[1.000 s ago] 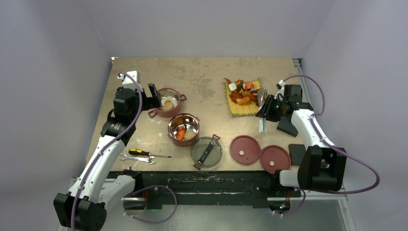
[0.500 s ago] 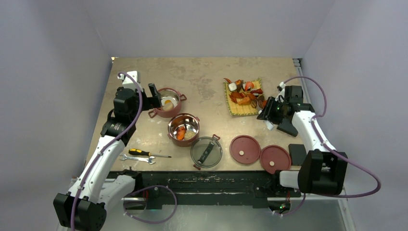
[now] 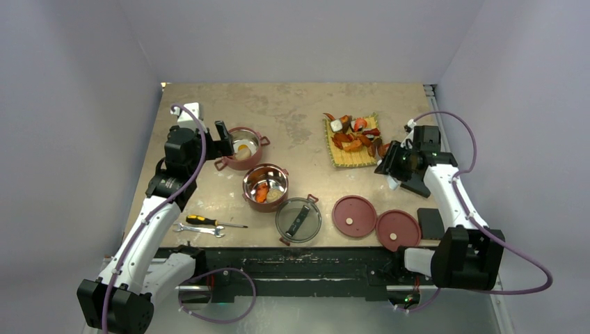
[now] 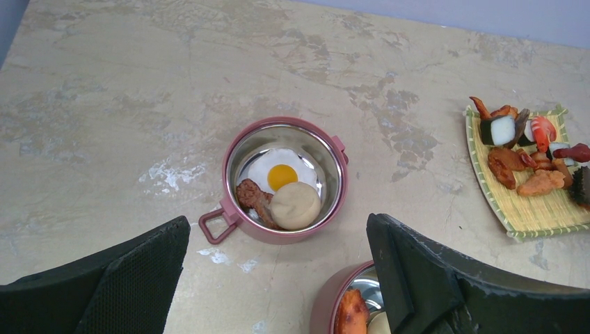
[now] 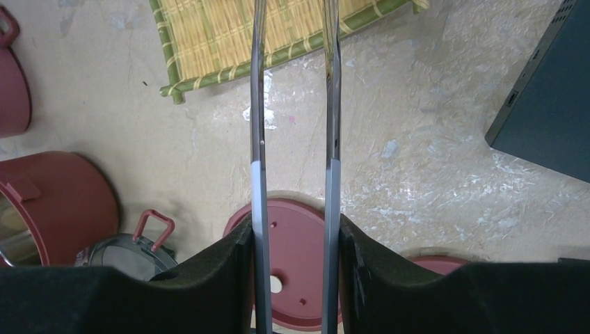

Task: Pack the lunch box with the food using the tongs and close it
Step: Pick up the fake food from the plate.

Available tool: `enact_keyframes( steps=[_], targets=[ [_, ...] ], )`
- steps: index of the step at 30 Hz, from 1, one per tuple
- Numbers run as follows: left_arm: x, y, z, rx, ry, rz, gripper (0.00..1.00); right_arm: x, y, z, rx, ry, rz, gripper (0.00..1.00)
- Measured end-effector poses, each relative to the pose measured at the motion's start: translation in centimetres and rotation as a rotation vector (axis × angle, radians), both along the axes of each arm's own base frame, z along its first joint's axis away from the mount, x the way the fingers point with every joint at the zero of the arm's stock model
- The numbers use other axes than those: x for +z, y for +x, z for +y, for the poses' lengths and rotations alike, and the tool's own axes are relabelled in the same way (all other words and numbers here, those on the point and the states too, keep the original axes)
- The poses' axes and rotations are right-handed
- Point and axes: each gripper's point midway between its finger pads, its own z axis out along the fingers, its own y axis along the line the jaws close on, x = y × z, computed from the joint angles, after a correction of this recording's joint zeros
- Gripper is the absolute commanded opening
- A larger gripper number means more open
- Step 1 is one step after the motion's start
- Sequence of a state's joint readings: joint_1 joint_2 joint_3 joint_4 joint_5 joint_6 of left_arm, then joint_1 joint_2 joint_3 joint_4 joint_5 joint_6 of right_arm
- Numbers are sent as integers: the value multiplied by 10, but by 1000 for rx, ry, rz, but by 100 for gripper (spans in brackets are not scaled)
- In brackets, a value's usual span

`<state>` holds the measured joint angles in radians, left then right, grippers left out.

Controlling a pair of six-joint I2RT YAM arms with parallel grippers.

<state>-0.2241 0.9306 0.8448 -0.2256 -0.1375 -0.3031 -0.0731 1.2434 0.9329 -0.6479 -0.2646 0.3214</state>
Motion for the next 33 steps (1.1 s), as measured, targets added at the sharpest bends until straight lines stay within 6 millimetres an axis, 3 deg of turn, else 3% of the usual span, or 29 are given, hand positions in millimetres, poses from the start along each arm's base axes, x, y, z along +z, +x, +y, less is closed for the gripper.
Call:
enact_keyframes(
  steps=[17,33],
  targets=[
    [1,0,0,0,0,-2,99,-19,0,2,-12,22,36,46],
    [1,0,0,0,0,-2,99,-31,16,2,-33,35,38,47]
  ],
)
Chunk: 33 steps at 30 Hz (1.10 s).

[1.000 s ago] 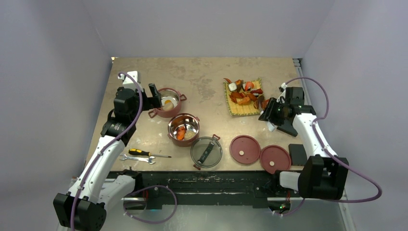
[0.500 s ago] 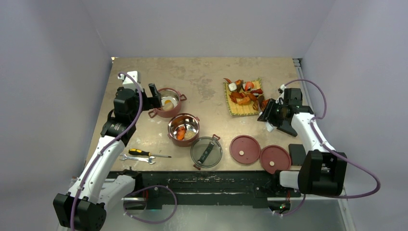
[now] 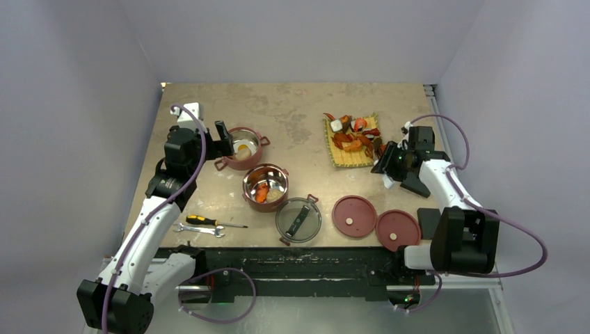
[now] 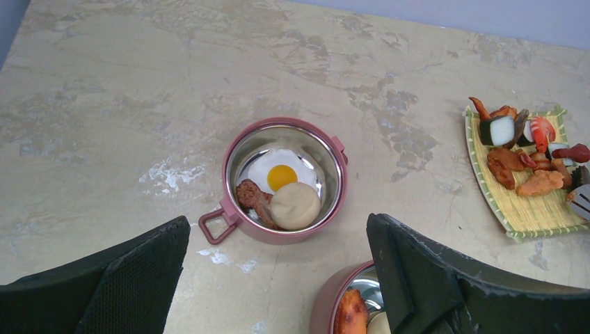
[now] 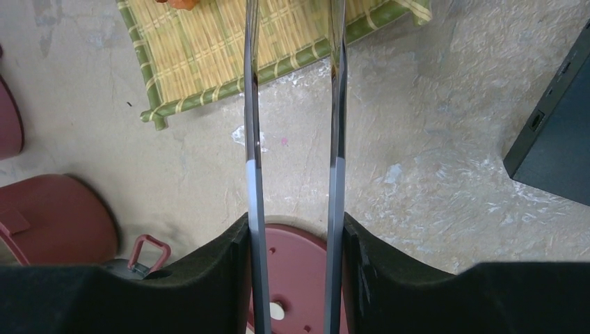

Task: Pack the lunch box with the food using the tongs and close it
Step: Pick up the fake food from the plate.

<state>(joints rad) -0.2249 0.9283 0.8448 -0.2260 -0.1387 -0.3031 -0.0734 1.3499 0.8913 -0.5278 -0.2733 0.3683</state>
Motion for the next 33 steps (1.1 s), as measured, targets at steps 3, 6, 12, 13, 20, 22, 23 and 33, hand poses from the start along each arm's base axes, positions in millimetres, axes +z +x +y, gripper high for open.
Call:
enact_keyframes(
  steps=[3,6,12,13,20,22,23,33],
  targets=[
    [0,0,0,0,0,0,99,-1,2,0,-9,3,1,46],
    [0,0,0,0,0,0,99,-2,5,-2,-20,-3,-5,39],
    [0,0,1,3,1,-1,99,-7,6,-4,-37,-9,-1,16],
    [0,0,1,4,1,0,99,-7,6,-4,-39,-10,0,13],
    [0,0,1,4,2,-1,99,2,5,-7,-52,-25,-30,0],
    [0,0,1,4,2,-1,99,8,2,-8,-56,-29,-43,0],
    [0,0,1,4,2,-1,99,12,1,-8,-57,-30,-51,0],
    [0,0,1,4,1,0,99,23,-9,-6,-44,-32,-66,0]
  ],
)
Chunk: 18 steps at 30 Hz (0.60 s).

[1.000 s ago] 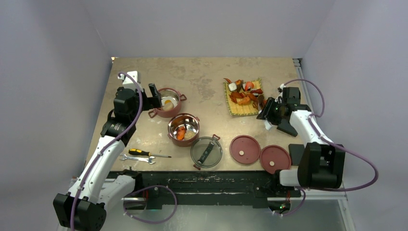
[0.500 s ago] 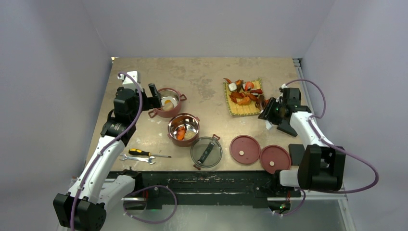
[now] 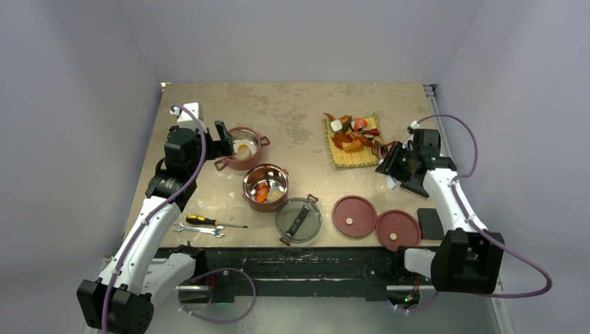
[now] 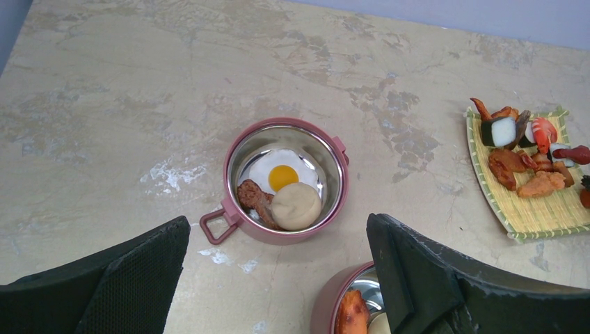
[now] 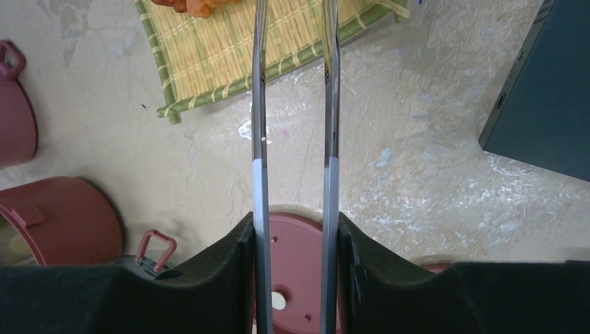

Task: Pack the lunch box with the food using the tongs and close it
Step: Pick up the fake food from the plate.

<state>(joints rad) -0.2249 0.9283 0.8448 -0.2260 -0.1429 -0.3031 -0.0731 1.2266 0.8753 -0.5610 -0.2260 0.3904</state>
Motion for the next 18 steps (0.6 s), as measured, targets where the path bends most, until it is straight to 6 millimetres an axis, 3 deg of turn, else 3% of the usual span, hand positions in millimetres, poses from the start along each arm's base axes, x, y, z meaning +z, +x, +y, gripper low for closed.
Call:
enact_keyframes(
  steps=[6,11,15,18],
  targets=[
    [0,0,0,0,0,0,99,19,-3,6,51,8,-51,0],
    [0,0,0,0,0,0,99,50,-4,18,136,29,-145,0],
    [0,0,0,0,0,1,99,69,-7,41,248,56,-199,0],
    [-1,0,0,0,1,3,99,76,-15,72,370,75,-220,0]
  ],
)
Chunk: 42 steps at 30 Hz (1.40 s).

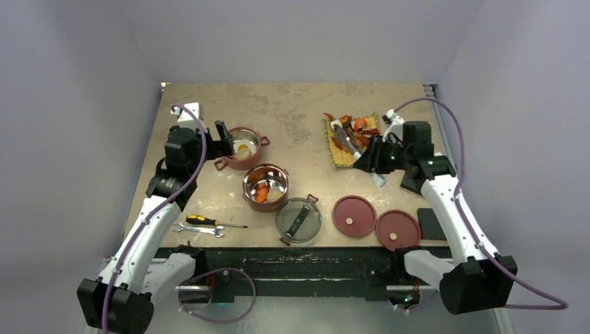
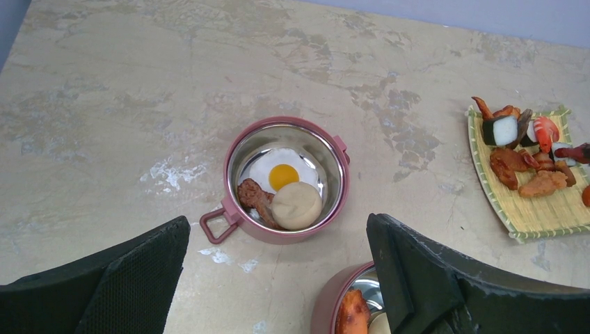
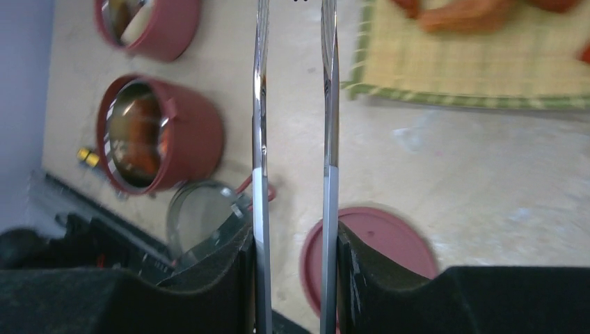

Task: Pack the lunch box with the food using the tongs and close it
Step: Pick up the fake food from the plate, then place the fake food in the packing box.

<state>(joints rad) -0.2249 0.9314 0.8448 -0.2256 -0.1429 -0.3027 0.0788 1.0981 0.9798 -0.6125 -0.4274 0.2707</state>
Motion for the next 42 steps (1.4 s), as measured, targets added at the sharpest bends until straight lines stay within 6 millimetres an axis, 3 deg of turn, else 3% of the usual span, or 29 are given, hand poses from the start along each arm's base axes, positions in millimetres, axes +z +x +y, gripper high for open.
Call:
enact_keyframes(
  steps=[4,10,17,21,31,38,42],
  targets=[
    [-2,1,0,2,2,7,99,11,-20,42,175,60,-18,0],
    [-5,2,1,7,5,14,99,23,-45,78,342,119,-37,0],
    [-7,3,1,10,7,20,99,21,-81,132,545,138,-18,0],
    [-7,3,1,10,8,20,99,10,-91,154,610,142,22,0],
    [-7,3,1,11,8,20,99,-34,-106,186,701,95,154,1],
    [-7,3,1,11,8,20,99,-39,-106,195,721,86,167,23],
    [-7,3,1,11,8,20,99,-35,-100,198,714,85,145,30]
  ],
)
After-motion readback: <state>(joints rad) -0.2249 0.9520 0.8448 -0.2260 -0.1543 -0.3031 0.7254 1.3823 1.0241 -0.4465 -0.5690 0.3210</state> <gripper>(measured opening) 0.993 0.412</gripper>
